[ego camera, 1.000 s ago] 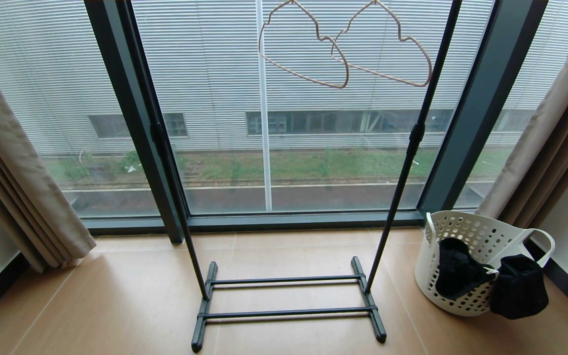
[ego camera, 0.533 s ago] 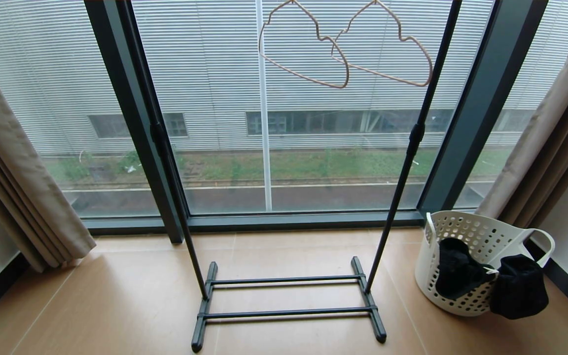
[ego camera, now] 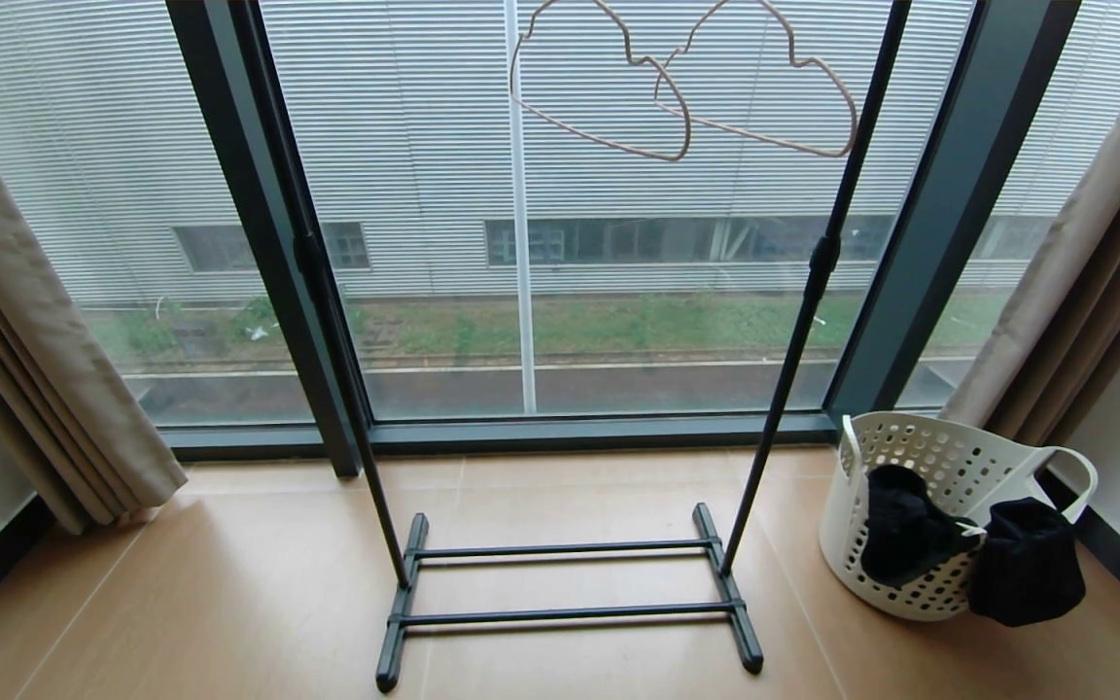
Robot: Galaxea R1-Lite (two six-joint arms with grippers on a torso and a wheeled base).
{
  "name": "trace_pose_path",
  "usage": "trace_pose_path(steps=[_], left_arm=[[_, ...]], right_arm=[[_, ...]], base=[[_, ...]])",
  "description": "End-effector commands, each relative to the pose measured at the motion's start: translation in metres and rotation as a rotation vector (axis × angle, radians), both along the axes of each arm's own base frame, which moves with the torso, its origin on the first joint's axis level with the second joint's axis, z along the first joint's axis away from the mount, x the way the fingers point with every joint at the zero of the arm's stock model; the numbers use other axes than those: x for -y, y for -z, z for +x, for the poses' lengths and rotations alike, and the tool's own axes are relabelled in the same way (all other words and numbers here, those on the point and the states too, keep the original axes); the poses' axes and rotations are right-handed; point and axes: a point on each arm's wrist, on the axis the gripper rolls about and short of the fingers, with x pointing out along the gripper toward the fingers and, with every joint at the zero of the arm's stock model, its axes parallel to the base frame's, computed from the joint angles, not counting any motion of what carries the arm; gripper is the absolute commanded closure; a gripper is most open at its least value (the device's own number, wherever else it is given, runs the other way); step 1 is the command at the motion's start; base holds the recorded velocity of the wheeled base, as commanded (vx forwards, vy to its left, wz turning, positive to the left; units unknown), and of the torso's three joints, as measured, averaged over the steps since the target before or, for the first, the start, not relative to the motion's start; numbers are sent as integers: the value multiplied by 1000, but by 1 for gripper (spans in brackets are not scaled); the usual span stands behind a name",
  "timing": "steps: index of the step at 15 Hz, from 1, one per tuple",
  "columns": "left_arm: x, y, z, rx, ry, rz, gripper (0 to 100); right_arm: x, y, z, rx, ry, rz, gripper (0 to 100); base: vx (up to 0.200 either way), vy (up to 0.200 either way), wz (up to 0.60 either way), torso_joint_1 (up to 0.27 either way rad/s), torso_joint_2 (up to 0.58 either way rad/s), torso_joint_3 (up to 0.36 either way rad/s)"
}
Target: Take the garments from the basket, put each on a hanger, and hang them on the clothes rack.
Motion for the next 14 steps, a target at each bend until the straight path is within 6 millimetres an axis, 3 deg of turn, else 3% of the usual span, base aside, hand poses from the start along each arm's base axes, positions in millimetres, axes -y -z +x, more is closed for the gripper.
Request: trace_pose_path(steps=[1, 3, 11, 14], left_arm=[[0, 0, 0, -1, 0, 0, 0], [0, 0, 0, -1, 0, 0, 0], [0, 0, 0, -1, 0, 1, 0], [0, 0, 0, -1, 0, 0, 0]], right_arm=[[0, 0, 0, 1, 0, 0, 0], [0, 0, 0, 1, 0, 0, 0], [0, 0, 0, 1, 0, 0, 0], [0, 0, 0, 1, 0, 0, 0]], base=[[0, 0, 0, 0, 0, 0], [0, 0, 0, 0, 0, 0], [0, 0, -600, 3, 4, 2], [0, -200, 0, 1, -2, 7]])
